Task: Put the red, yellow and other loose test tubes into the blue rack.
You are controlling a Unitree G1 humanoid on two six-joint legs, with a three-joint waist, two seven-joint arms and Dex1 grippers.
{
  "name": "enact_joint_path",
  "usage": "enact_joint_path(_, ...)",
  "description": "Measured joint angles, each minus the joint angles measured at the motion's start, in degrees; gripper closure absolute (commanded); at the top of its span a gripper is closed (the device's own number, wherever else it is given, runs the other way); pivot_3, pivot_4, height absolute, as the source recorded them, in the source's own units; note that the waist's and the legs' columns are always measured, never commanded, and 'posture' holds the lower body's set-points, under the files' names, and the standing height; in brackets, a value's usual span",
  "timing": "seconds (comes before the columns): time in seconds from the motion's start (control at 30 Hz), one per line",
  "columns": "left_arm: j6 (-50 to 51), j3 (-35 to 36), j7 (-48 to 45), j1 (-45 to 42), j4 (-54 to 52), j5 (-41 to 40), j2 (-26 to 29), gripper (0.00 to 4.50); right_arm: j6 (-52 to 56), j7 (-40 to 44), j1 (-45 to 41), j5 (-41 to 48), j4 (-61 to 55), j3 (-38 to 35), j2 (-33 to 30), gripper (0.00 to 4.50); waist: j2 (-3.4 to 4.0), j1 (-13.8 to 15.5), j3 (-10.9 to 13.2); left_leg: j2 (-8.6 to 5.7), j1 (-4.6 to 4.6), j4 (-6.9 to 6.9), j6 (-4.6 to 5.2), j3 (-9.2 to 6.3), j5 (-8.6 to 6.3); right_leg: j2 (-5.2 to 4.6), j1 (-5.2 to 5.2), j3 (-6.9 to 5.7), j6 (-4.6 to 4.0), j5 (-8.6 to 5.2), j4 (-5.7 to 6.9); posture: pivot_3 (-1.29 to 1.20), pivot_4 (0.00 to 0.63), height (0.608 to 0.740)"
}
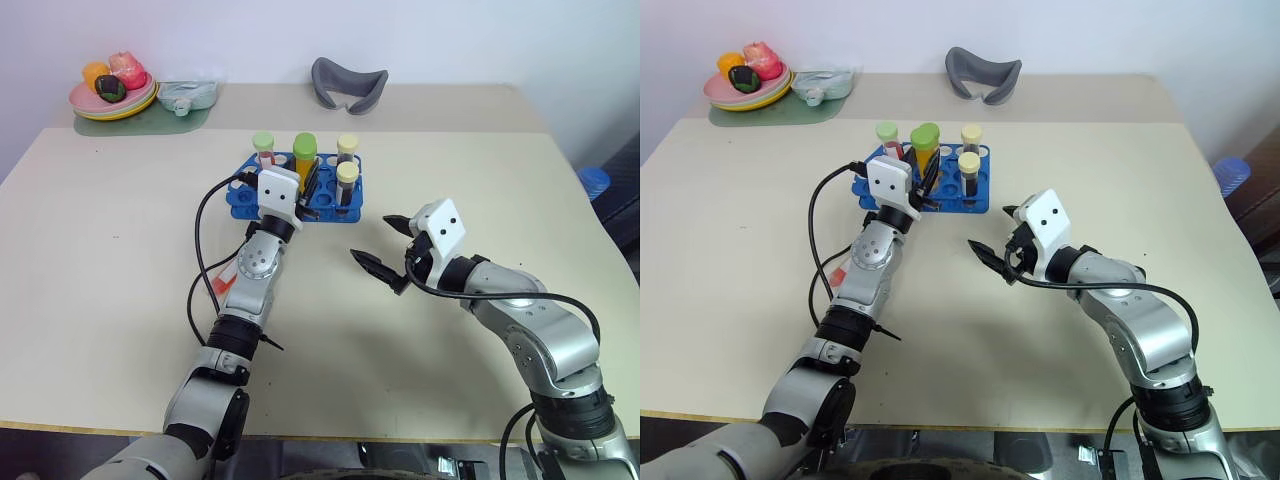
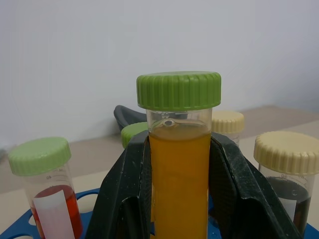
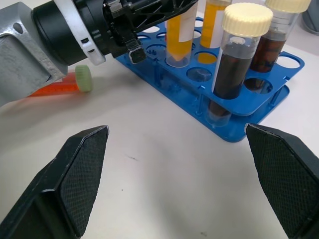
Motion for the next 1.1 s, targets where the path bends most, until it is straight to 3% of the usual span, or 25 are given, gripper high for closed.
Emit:
enact_joint_path(0.33,0.3,0.9,-1.2,0.0,0.1,-0.1,-1.8,3.25,0.0,0.3,0.7,0.1,0.0,0.0,0.1,0.0,0.0,0.0,0.0,0.0,0.0,0.0,0.0,0.0,0.0,0.0,0.0,0.0,0.0,0.0,0.0,0.0,0.15,0.74)
enact_joint_path(1.1,0.4,1.0,-0.5,0.2,-0.5,2.2,-0.4,3.25,0.0,1.3,0.8,0.1,0.0,0.1,0.7,0.0,0.01,-0.1,0.0,0.0,0.01,0.0,0.0,0.0,0.0,0.0,0.0,0.0,0.0,0.0,0.01,0.0,0.15,0.74)
